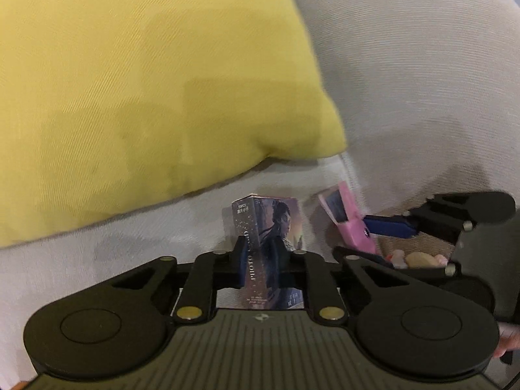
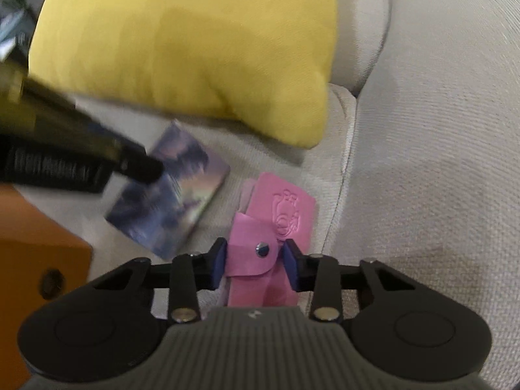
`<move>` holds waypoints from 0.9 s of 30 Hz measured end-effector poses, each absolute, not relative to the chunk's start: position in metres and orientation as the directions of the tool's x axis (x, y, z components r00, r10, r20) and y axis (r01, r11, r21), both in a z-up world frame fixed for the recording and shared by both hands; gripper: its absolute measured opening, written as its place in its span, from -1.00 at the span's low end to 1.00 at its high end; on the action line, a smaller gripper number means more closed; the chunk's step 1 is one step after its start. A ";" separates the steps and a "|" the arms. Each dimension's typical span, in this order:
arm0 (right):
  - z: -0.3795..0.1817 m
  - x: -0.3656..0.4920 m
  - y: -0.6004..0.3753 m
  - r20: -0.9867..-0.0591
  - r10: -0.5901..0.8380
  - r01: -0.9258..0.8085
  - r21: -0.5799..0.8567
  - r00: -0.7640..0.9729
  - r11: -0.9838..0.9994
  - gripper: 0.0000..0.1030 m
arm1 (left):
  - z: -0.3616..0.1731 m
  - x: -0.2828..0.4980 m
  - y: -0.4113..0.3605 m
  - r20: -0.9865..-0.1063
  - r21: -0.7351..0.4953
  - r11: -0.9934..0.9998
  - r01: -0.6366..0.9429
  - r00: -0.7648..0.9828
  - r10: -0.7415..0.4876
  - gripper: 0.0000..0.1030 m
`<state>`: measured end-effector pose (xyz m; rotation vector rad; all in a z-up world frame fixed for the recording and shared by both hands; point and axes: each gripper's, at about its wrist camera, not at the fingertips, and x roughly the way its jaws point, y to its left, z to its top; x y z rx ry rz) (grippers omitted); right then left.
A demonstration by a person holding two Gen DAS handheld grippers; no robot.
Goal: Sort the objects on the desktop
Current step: 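Grasp pink card wallet with right tool while left tool grasps photo card box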
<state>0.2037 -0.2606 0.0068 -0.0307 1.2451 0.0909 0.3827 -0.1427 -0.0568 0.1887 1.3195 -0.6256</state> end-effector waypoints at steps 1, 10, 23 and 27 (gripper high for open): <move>0.010 0.205 -0.266 -0.944 0.079 -0.062 0.062 0.319 0.996 -0.32 | -0.054 0.380 -0.144 -0.938 -0.216 0.816 0.535 0.119 -0.326 -0.70; 0.024 0.202 -0.292 -0.911 0.273 0.076 0.310 0.310 0.948 -0.37 | -0.046 0.370 -0.156 -0.912 -0.251 0.797 0.549 0.142 -0.385 -0.88; 0.023 0.203 -0.293 -0.947 0.166 0.092 0.197 0.274 0.976 -0.36 | -0.042 0.359 -0.158 -0.863 -0.340 0.774 0.534 0.149 -0.482 -0.78; 0.024 0.200 -0.293 -0.947 0.169 0.101 0.203 0.274 0.974 -0.36 | -0.033 0.353 -0.156 -0.852 -0.286 0.787 0.546 0.232 -0.470 -0.44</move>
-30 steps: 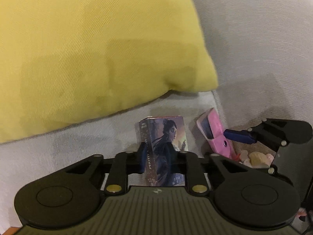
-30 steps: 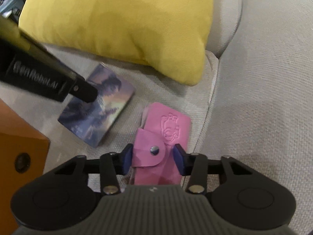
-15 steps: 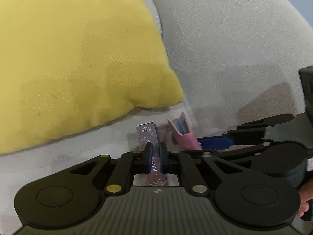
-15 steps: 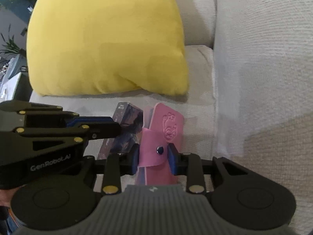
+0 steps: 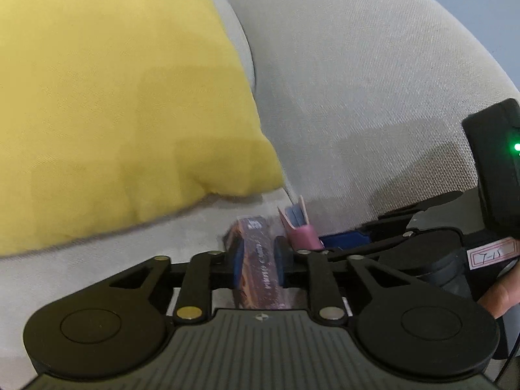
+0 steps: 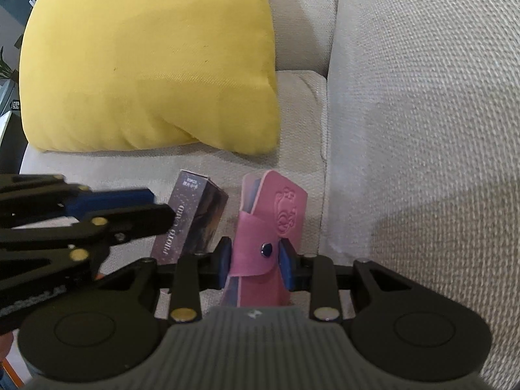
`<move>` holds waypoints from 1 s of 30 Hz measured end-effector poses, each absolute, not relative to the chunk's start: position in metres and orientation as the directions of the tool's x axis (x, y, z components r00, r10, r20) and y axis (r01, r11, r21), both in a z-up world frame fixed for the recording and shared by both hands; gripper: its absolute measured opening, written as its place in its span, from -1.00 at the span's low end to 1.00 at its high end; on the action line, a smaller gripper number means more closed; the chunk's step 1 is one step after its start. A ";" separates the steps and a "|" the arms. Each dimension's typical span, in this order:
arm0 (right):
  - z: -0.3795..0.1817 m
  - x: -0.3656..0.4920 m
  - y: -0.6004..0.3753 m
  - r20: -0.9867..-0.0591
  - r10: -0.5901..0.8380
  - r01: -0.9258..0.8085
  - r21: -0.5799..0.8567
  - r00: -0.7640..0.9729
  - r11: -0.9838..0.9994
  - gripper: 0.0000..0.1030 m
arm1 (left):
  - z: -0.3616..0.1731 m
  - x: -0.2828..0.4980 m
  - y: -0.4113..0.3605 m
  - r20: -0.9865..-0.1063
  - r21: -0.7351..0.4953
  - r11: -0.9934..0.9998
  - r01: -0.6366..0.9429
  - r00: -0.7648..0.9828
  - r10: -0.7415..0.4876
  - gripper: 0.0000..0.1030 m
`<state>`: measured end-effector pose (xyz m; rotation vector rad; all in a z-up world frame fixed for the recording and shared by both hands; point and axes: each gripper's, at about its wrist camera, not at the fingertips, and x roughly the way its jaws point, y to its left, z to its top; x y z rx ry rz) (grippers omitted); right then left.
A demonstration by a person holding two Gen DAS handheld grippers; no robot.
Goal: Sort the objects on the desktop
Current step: 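Grasp pink card wallet with right tool while left tool grasps photo card box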
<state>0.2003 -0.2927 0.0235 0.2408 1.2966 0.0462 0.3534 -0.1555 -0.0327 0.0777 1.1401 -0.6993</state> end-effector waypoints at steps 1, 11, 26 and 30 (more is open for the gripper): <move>0.024 0.199 -0.292 -0.947 0.166 0.100 0.200 0.274 0.975 -0.36 | -0.032 0.353 -0.156 -0.855 -0.273 0.792 0.545 0.241 -0.460 -0.39; 0.027 0.195 -0.294 -0.959 0.138 0.125 0.173 0.250 0.977 -0.36 | -0.049 0.362 -0.160 -0.897 -0.271 0.832 0.483 0.187 -0.401 -0.12; 0.034 0.184 -0.302 -0.955 0.168 0.132 0.204 0.243 0.970 -0.38 | -0.049 0.356 -0.159 -0.884 -0.288 0.791 0.539 0.168 -0.436 -0.06; 0.033 0.201 -0.305 -0.951 0.190 0.134 0.227 0.245 0.965 -0.38 | -0.053 0.346 -0.166 -0.891 -0.250 0.752 0.610 0.159 -0.425 -0.04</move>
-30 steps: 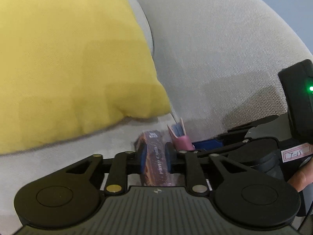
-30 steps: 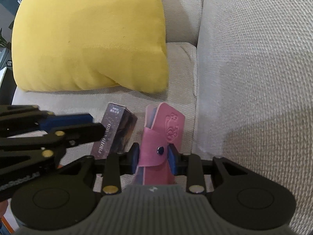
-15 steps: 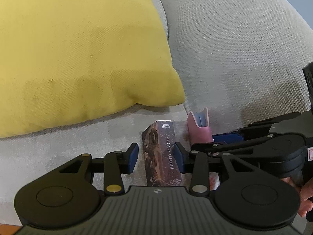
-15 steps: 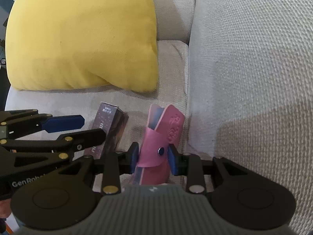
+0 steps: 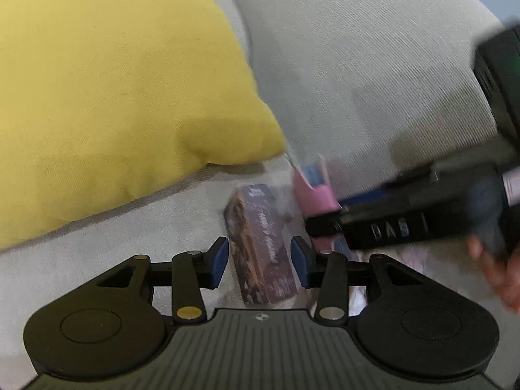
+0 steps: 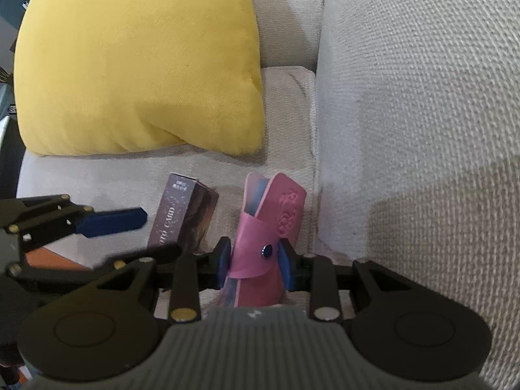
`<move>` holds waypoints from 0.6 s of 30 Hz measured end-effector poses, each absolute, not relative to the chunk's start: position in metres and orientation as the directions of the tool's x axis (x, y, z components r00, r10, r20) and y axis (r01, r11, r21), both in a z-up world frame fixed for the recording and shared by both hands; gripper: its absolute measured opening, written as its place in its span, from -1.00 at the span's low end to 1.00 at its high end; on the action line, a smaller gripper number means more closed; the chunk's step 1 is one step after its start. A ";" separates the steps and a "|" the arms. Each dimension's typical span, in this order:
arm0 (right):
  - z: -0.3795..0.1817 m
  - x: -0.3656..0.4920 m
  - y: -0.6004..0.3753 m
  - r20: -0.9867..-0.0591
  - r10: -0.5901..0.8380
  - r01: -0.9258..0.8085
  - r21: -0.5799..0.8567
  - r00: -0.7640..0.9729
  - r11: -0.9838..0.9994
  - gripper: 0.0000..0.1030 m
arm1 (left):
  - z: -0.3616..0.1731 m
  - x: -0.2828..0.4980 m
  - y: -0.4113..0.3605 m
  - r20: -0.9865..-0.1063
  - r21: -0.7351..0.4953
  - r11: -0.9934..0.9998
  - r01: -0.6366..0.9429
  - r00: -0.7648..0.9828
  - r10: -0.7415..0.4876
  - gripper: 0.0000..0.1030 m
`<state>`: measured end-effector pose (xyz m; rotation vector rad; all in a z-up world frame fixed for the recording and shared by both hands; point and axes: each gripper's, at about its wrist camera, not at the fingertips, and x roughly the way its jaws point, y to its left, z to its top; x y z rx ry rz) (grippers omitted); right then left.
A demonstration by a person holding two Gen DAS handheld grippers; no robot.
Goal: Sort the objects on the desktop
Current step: 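Grasp pink card wallet with right tool while left tool grasps photo card box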
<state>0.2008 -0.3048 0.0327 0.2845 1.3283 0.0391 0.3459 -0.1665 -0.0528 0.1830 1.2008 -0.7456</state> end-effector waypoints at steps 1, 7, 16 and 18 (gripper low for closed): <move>0.033 0.201 -0.306 -0.949 0.198 0.137 0.236 0.246 0.962 -0.37 | -0.053 0.342 -0.169 -0.893 -0.241 0.739 0.629 0.155 -0.423 -0.04; 0.032 0.201 -0.308 -0.939 0.235 0.160 0.280 0.252 0.947 -0.36 | -0.061 0.337 -0.182 -0.899 -0.202 0.752 0.627 0.186 -0.396 -0.23; 0.033 0.199 -0.312 -0.904 0.331 0.184 0.386 0.272 0.904 -0.36 | -0.065 0.341 -0.169 -0.890 -0.232 0.763 0.604 0.185 -0.417 -0.43; 0.037 0.202 -0.301 -0.935 0.232 0.168 0.283 0.268 0.944 -0.34 | -0.066 0.341 -0.169 -0.884 -0.243 0.763 0.599 0.186 -0.428 -0.43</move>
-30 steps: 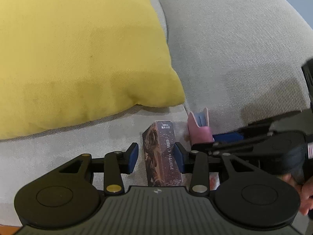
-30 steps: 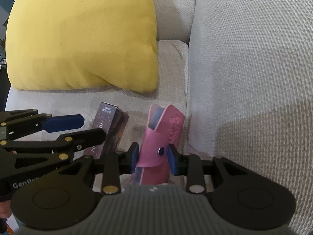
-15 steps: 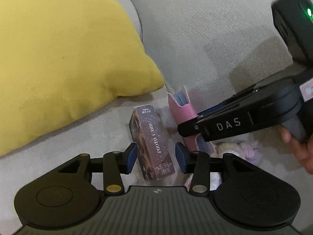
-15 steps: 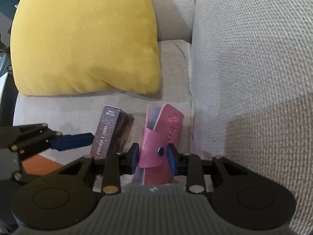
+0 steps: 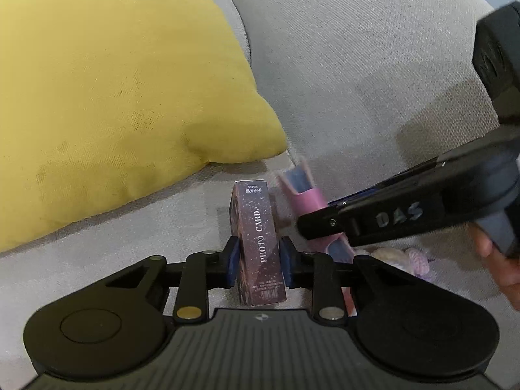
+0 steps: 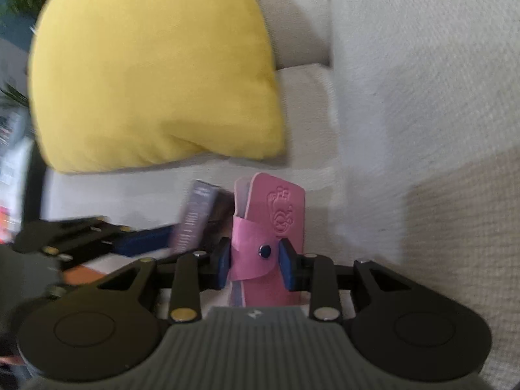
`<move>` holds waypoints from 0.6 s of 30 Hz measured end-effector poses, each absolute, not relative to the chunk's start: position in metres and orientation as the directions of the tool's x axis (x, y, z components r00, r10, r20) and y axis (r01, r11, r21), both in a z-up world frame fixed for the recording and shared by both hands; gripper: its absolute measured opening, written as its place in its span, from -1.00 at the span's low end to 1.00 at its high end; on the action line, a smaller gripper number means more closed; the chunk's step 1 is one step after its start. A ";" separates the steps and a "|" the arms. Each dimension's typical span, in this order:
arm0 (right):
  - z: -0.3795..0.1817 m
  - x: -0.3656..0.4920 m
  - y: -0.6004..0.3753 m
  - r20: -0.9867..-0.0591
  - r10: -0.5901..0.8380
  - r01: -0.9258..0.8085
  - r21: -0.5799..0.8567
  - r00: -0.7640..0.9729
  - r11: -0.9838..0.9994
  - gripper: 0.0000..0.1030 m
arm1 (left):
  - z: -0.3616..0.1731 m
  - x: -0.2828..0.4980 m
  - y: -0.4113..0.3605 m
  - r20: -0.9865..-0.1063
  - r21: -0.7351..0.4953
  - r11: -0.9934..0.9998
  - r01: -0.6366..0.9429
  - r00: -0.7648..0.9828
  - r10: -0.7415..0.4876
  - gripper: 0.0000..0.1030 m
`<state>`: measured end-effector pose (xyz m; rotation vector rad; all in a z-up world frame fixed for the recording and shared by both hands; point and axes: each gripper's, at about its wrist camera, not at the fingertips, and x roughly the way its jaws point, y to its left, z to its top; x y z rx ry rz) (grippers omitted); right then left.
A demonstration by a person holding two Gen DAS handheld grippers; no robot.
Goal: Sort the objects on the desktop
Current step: 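Grasp pink card wallet with right tool while left tool grasps photo card box, then carry pink wallet into orange box with right tool while left tool carries photo card box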
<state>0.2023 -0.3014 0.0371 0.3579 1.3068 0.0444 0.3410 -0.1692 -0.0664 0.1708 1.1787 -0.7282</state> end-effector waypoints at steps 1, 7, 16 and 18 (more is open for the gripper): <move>0.028 0.207 -0.301 -0.946 0.185 0.166 0.234 0.265 0.958 -0.34 | -0.067 0.340 -0.171 -0.882 -0.242 0.760 0.603 0.189 -0.431 -0.43; 0.027 0.209 -0.306 -0.941 0.209 0.198 0.266 0.267 0.943 -0.32 | -0.070 0.335 -0.180 -0.862 -0.307 0.732 0.608 0.149 -0.485 -0.44; 0.013 0.209 -0.322 -0.848 0.420 0.266 0.507 0.324 0.820 -0.35 | -0.062 0.330 -0.156 -0.853 -0.257 0.767 0.588 0.235 -0.466 -0.45; 0.001 0.213 -0.318 -0.796 0.509 0.272 0.595 0.327 0.756 -0.34 | -0.063 0.332 -0.146 -0.858 -0.248 0.784 0.569 0.248 -0.451 -0.46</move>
